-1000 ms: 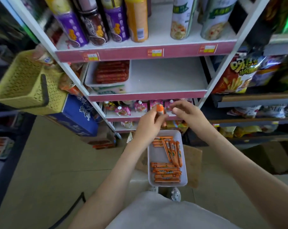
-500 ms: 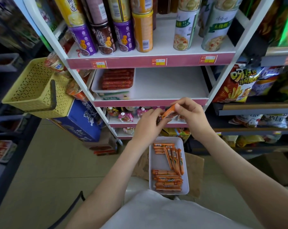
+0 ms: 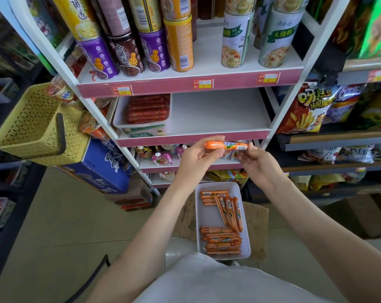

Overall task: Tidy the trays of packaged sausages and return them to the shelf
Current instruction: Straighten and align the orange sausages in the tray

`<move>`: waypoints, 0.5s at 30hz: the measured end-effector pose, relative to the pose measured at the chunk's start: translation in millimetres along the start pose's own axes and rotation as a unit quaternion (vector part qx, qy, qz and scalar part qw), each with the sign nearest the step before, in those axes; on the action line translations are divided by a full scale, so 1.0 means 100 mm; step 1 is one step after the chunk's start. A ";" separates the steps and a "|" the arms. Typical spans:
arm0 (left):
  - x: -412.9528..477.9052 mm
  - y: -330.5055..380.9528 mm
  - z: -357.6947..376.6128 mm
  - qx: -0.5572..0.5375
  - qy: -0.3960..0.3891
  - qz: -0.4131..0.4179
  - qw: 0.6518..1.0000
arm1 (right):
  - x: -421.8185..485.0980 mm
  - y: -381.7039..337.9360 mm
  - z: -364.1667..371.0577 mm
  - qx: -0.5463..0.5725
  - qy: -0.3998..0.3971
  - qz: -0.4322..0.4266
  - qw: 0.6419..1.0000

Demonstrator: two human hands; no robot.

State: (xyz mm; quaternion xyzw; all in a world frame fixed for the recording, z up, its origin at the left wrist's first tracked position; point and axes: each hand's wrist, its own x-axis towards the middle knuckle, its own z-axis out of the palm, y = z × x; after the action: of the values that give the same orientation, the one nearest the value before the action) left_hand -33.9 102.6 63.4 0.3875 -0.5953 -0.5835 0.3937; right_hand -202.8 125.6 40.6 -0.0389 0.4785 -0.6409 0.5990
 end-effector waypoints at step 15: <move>0.14 -0.24 0.19 0.387 -0.046 0.103 0.915 | -0.09 -0.14 -0.03 -0.390 -0.135 -0.206 0.887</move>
State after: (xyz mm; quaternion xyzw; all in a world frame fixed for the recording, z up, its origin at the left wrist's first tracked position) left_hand -56.4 96.6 39.7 0.4184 -0.8290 -0.2805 0.2428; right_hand -211.8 132.3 53.2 -0.4529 0.5862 -0.4998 0.4489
